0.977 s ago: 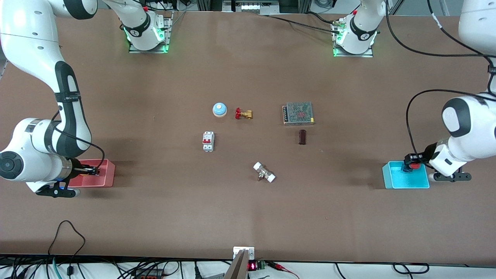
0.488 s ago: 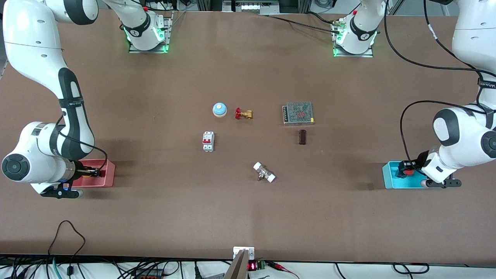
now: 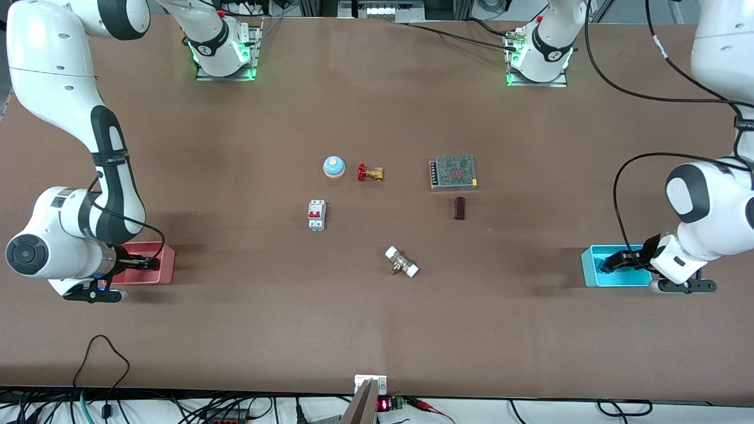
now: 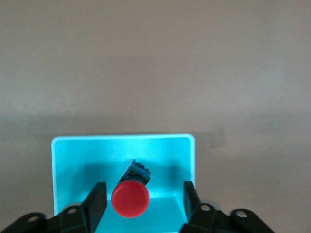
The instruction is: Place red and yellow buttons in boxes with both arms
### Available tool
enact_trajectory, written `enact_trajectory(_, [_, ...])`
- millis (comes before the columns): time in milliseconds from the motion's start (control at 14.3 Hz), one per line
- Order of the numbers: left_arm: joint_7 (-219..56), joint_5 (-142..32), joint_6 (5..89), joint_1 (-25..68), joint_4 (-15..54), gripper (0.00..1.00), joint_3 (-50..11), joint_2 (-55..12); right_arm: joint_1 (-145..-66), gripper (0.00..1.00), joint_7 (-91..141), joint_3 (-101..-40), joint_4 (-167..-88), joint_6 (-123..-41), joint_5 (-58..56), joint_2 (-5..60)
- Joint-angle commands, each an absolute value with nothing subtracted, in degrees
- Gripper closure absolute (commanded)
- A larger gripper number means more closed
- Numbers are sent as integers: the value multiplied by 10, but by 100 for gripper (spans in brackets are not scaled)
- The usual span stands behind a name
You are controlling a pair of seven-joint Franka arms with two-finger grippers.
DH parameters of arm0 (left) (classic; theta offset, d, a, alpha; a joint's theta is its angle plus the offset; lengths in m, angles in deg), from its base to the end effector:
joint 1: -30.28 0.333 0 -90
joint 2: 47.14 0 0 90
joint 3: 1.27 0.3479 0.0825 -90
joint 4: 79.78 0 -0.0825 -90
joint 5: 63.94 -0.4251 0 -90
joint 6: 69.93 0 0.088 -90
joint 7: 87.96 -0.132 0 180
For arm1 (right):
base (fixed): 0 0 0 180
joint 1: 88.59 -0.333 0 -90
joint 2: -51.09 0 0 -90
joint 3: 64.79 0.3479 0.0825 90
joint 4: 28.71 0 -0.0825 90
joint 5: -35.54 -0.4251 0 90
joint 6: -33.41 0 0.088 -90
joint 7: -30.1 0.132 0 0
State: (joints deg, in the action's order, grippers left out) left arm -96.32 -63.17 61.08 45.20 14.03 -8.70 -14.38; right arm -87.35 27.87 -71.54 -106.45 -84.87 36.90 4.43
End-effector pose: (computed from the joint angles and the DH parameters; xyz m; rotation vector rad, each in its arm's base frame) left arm 0.7386 0.1076 0.2722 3.0706 0.0254 0.1414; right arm 0.7755 -0.0930 0.2024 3.0376 -0.0849 -0.1690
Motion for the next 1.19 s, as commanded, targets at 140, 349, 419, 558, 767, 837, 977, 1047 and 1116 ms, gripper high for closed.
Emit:
enact_trajectory(140, [-956, -636, 562, 418, 153, 18, -87, -216, -868, 0, 276, -702, -1065, -771, 365, 145])
enact_trajectory(349, [-913, -636, 522, 387, 155, 15, -87, -253, -883, 0, 276, -700, -1065, -708, 365, 211])
enact_trajectory(419, [-901, -637, 510, 381, 155, 15, -87, -268, -887, 0, 275, -700, -1065, -687, 365, 232])
enact_trajectory(558, [-888, -637, 486, 371, 156, 11, -87, -300, -890, 0, 273, -691, -1065, -650, 361, 273])
enact_trajectory(767, [-888, -637, 434, 370, 155, 11, -88, -349, -891, 0, 272, -690, -1065, -588, 346, 331])
enact_trajectory(837, [-888, -637, 420, 370, 155, 11, -88, -363, -890, 0, 273, -689, -1065, -568, 345, 344])
enact_trajectory(977, [-888, -638, 385, 370, 153, 11, -89, -392, -885, 0, 273, -693, -1070, -531, 345, 371])
enact_trajectory(1047, [-886, -637, 369, 369, 152, 11, -90, -404, -883, 0, 272, -695, -1078, -522, 345, 386])
enact_trajectory(1116, [-881, -638, 350, 369, 151, 10, -91, -418, -882, 0, 272, -696, -1094, -521, 346, 404])
